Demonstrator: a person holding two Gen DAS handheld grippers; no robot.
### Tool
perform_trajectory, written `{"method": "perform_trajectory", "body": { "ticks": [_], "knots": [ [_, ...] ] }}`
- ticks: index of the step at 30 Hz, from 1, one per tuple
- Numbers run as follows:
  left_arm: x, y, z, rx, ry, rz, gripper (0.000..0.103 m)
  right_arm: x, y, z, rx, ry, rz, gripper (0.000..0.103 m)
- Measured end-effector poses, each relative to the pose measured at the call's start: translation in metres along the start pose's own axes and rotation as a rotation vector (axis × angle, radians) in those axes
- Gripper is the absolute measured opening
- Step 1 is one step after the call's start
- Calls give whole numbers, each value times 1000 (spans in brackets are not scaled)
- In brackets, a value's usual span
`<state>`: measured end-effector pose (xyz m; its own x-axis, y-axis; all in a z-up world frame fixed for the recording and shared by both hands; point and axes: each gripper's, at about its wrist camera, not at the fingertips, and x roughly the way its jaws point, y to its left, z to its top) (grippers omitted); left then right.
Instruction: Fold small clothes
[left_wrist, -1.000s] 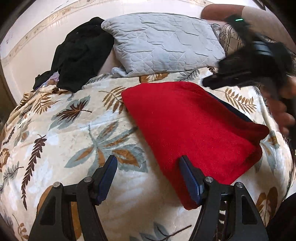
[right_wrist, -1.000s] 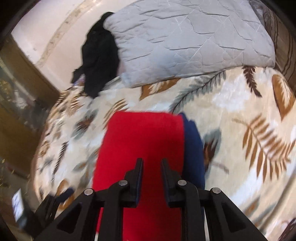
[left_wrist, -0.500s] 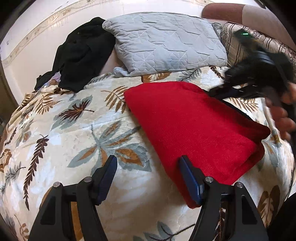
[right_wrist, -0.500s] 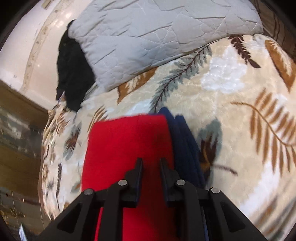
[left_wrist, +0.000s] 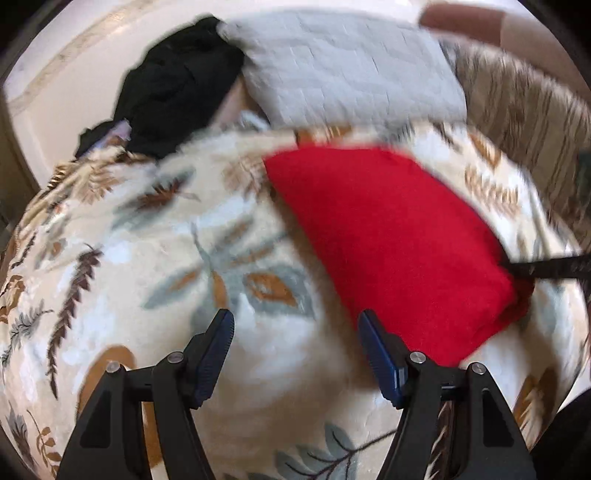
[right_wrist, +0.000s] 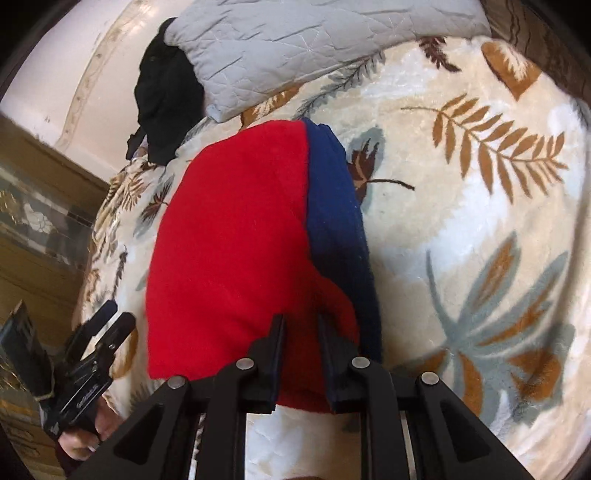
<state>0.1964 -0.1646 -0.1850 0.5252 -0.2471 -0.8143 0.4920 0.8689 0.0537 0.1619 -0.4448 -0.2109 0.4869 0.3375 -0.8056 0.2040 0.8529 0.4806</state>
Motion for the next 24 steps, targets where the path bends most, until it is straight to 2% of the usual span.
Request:
{"method": "perform_trajectory", "body": {
  "ticks": [2, 4, 6, 9, 11, 13, 16, 18, 20, 24],
  "knots": [
    [11, -6, -7, 21, 42, 32, 70, 2, -4, -6, -2, -9, -17, 22],
    [11, -4, -9, 4, 46, 19, 70, 3, -4, -9, -14, -17, -25, 22],
    [2, 1, -7, -16, 17, -2, 70, 1, -2, -8, -19, -14, -36, 22],
    [-18, 14, 1, -65, -67, -20, 70, -11, 2, 1, 8, -15, -20, 22],
    [-28, 22, 6, -102, -127, -46, 70, -23, 10, 9, 5, -54, 8, 24],
    [-29, 24, 12, -118, -149, -83, 72, -32, 19, 15, -17, -102, 14, 23],
    [-18, 24, 17, -167, -107, -204, 74, -34, 26, 25, -32, -146, -18, 23],
    [-6, 21, 18, -194, -61, -281, 74, -29, 25, 28, -15, -158, 11, 23],
    [4, 15, 16, -184, -30, -287, 74, -19, 26, 31, -23, -135, 37, 23],
    [15, -1, 12, -117, 6, -249, 75, 2, 23, 31, -7, -84, 43, 24]
  ]
}}
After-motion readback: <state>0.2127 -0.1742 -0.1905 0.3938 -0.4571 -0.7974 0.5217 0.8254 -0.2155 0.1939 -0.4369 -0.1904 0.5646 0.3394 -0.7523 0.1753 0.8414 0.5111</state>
